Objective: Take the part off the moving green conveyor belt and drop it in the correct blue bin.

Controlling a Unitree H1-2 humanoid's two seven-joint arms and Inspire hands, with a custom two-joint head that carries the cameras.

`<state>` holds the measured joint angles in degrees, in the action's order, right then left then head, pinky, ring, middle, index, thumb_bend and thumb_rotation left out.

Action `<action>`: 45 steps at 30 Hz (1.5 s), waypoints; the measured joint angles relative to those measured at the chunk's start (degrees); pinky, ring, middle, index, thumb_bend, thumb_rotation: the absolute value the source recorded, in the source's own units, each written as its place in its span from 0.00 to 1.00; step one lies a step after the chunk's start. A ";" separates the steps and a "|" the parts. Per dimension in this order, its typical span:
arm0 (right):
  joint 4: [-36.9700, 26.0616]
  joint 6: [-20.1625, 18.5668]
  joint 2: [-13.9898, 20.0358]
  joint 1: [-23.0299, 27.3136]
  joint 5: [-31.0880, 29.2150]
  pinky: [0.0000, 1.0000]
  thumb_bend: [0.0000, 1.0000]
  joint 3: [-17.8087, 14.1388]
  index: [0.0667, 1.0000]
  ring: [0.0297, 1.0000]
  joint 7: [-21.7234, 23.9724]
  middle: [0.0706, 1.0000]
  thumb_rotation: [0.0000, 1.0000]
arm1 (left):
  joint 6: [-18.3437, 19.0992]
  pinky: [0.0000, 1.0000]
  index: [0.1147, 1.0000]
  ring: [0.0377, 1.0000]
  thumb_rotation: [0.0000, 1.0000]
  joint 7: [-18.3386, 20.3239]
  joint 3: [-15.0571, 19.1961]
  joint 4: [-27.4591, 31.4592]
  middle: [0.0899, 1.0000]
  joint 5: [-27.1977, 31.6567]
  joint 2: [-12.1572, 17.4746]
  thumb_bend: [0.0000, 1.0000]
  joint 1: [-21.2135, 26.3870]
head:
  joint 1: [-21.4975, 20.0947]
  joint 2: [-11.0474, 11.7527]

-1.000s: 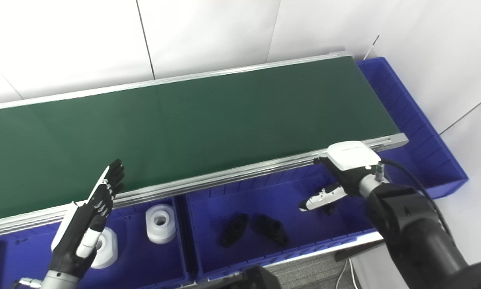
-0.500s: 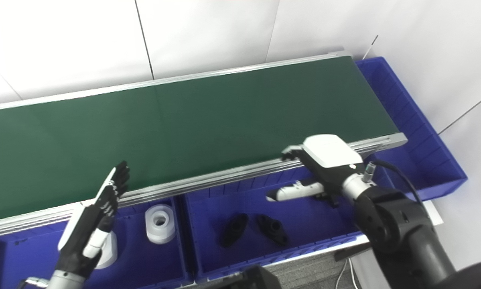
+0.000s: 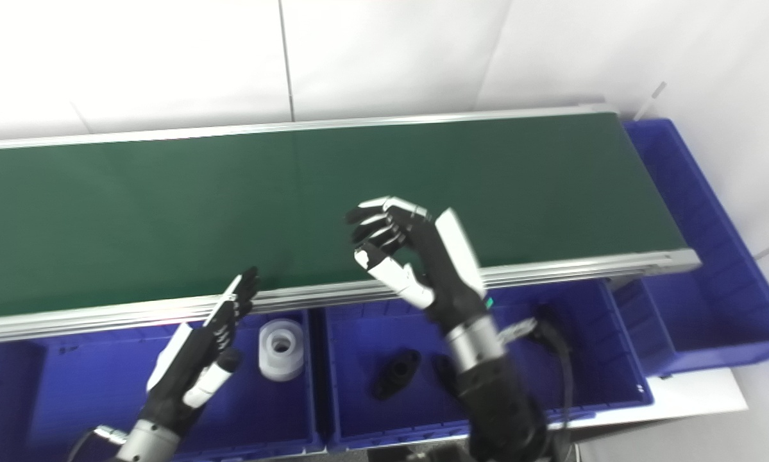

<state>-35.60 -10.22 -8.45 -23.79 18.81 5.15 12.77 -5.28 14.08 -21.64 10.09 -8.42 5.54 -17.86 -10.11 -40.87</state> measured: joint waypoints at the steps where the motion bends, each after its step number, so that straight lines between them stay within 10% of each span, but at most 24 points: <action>1: 0.65 0.13 -0.90 -1.73 -2.12 0.49 0.72 0.63 0.60 0.53 -1.20 0.59 0.98 | -0.62 1.00 1.00 1.00 0.92 -0.18 -0.27 -0.44 1.00 -0.37 -0.38 0.75 -0.01 | 0.44 0.26; 7: 13.86 10.12 -0.74 -10.07 -7.03 0.58 0.66 3.53 0.62 0.62 -7.58 0.64 0.98 | -1.88 1.00 1.00 1.00 0.91 -0.27 -0.84 -1.65 1.00 -0.79 -0.40 0.72 -0.14 | 1.23 1.40; 18: 32.21 30.40 3.37 -5.02 -2.29 0.70 0.68 7.78 0.73 0.76 -13.82 0.80 0.97 | -5.42 0.97 1.00 1.00 0.88 -0.82 -0.99 -4.25 1.00 -2.33 -0.27 0.70 -0.50 | 1.50 3.34; 30: 36.71 33.64 7.10 -3.61 -0.97 0.96 0.83 11.30 0.93 0.98 -15.82 0.98 1.00 | -6.80 0.96 1.00 1.00 0.89 -1.61 -1.25 -6.70 1.00 -3.53 -0.39 0.72 -0.28 | 3.25 6.06; 45: 40.88 33.83 15.30 2.19 1.97 0.98 0.87 20.81 0.97 0.99 -32.11 1.00 1.00 | -9.78 0.95 1.00 0.99 0.92 -3.89 0.60 -9.68 0.99 -3.23 -1.89 0.75 0.50 | 4.57 8.44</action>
